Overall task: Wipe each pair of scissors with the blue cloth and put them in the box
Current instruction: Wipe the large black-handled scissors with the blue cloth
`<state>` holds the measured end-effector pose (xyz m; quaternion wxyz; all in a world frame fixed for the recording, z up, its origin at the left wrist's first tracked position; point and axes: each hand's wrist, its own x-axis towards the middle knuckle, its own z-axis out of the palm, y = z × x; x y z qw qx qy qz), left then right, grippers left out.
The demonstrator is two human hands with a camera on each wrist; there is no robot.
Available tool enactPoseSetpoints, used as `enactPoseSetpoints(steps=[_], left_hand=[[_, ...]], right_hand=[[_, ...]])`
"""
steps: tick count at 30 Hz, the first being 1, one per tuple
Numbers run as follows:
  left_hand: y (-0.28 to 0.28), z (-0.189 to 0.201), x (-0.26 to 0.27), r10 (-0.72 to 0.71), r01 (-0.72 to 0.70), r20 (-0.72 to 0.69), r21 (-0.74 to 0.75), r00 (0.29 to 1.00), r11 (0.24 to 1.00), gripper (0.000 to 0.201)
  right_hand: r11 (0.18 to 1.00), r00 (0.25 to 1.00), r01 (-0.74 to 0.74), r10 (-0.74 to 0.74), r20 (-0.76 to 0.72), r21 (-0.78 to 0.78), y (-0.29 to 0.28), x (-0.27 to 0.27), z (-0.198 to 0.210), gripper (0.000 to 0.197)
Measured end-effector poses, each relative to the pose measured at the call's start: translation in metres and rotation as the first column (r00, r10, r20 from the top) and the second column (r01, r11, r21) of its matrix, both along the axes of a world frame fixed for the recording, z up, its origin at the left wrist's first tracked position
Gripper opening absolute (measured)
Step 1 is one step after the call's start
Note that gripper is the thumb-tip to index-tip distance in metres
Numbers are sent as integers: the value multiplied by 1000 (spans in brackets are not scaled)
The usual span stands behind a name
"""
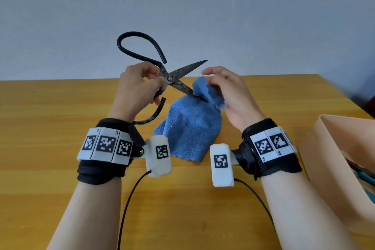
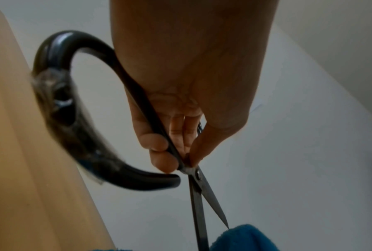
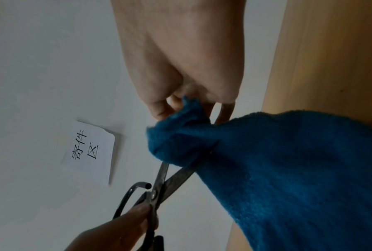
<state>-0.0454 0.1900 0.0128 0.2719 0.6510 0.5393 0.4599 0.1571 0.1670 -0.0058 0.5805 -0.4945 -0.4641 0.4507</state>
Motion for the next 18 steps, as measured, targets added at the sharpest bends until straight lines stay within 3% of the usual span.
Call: enactPoseSetpoints(steps=[4, 9, 18], left_hand=[[-1, 0, 3, -15, 15, -3, 17, 1000, 1000, 6], [-3, 0, 4, -43, 43, -22, 18, 999, 999, 5], [-2, 0, 7, -54, 55, -38, 17, 998, 998, 7]], right_hand=[[998, 997, -58, 57, 52, 7, 2, -2, -9, 26], [1000, 984, -7, 6, 179, 9, 4, -5, -15, 30], [999, 981, -24, 31, 192, -38, 1, -10, -16, 28]])
